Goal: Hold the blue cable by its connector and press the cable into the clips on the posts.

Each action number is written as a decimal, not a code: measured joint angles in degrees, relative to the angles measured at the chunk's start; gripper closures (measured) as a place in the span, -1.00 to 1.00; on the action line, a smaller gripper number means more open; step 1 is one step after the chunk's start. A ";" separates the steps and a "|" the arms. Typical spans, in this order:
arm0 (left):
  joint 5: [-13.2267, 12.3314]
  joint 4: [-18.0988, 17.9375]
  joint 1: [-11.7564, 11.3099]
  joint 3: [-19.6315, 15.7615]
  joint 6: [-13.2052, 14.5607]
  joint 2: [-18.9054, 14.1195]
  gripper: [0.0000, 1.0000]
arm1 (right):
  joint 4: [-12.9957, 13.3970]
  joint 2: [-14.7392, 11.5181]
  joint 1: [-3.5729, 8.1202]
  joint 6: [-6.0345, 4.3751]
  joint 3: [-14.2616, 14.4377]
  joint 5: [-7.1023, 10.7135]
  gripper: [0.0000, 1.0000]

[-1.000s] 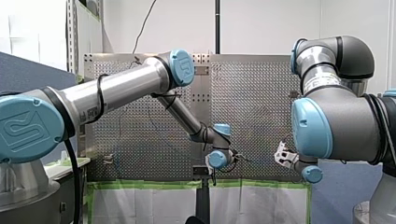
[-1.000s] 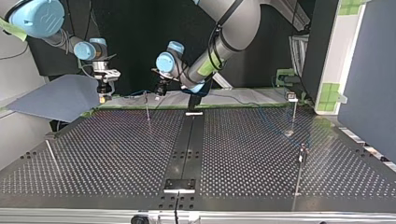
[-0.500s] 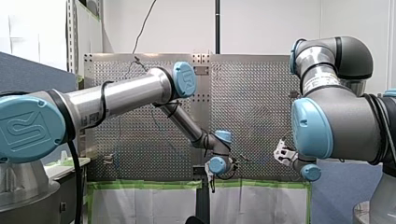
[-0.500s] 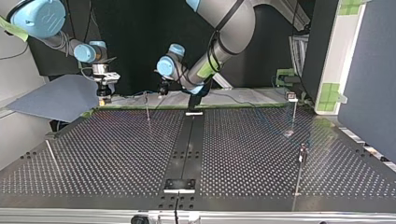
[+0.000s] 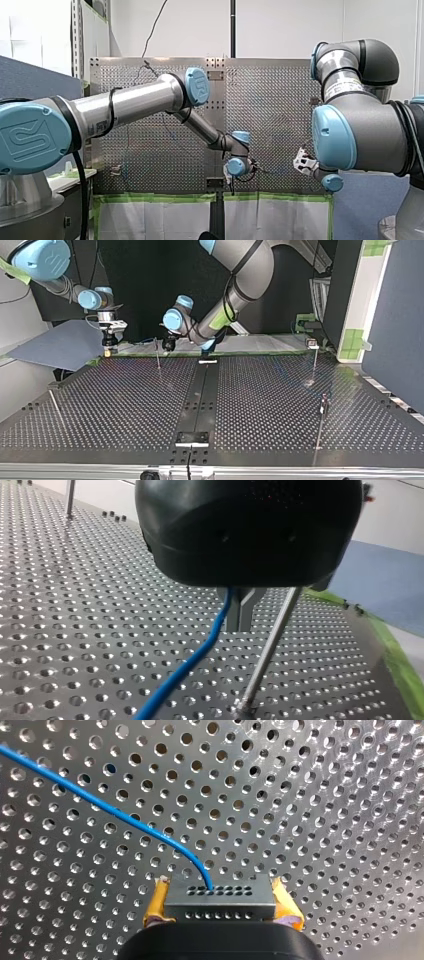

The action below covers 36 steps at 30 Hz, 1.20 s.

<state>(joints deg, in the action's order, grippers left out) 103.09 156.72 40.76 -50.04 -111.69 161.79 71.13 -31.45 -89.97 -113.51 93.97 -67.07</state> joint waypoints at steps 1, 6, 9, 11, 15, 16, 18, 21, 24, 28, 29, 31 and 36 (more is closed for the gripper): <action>0.04 0.05 -0.04 0.19 -0.09 0.00 1.00 | -0.03 0.00 -0.02 -0.01 -0.14 0.00 1.00; 1.25 0.15 -0.47 0.36 -0.31 0.03 1.00 | -0.10 0.50 -0.14 0.02 -1.00 0.00 1.00; 1.83 0.17 -0.85 0.13 -0.32 0.29 1.00 | -0.50 1.58 -0.26 0.22 -1.91 -0.03 1.00; 2.01 0.17 -1.03 -0.19 -0.31 0.43 1.00 | -0.77 2.47 -0.33 0.62 -2.56 -0.10 1.00; 2.08 0.09 -1.17 -0.82 -0.29 0.50 1.00 | -1.04 3.46 -0.41 1.11 -3.49 -0.11 1.00; 2.07 0.06 -1.21 -0.98 -0.28 0.53 1.00 | -1.14 3.55 -0.41 1.11 -3.74 -0.09 1.00; 1.98 -0.01 -1.29 -1.18 -0.28 0.54 1.00 | -1.55 3.72 -0.47 1.09 -4.43 -0.05 1.00; 1.85 -0.07 -1.47 -1.36 -0.28 0.55 1.00 | -2.51 4.13 -0.72 1.08 -5.80 -0.02 1.00; 1.62 -0.08 -1.73 -1.39 -0.33 0.56 1.00 | -3.51 4.64 -0.94 1.13 -7.11 -0.01 1.00; 1.14 -0.02 -2.21 -1.10 -0.68 0.59 1.00 | -4.19 4.96 -1.13 1.20 -7.87 0.00 1.00; 1.07 0.02 -2.29 -0.94 -0.75 0.60 1.00 | -4.52 5.20 -1.34 1.27 -8.21 0.00 1.00; 0.98 0.12 -2.44 -0.63 -1.07 0.63 1.00 | -5.20 5.77 -1.64 1.35 -8.93 0.00 1.00; 0.43 0.88 -2.65 -0.07 -2.61 1.57 1.00 | -6.28 6.57 -2.39 1.39 -10.79 0.00 1.00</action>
<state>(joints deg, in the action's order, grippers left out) 103.53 157.60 38.11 -50.12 -114.30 163.37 64.85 -24.88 -92.35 -112.12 83.17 -67.07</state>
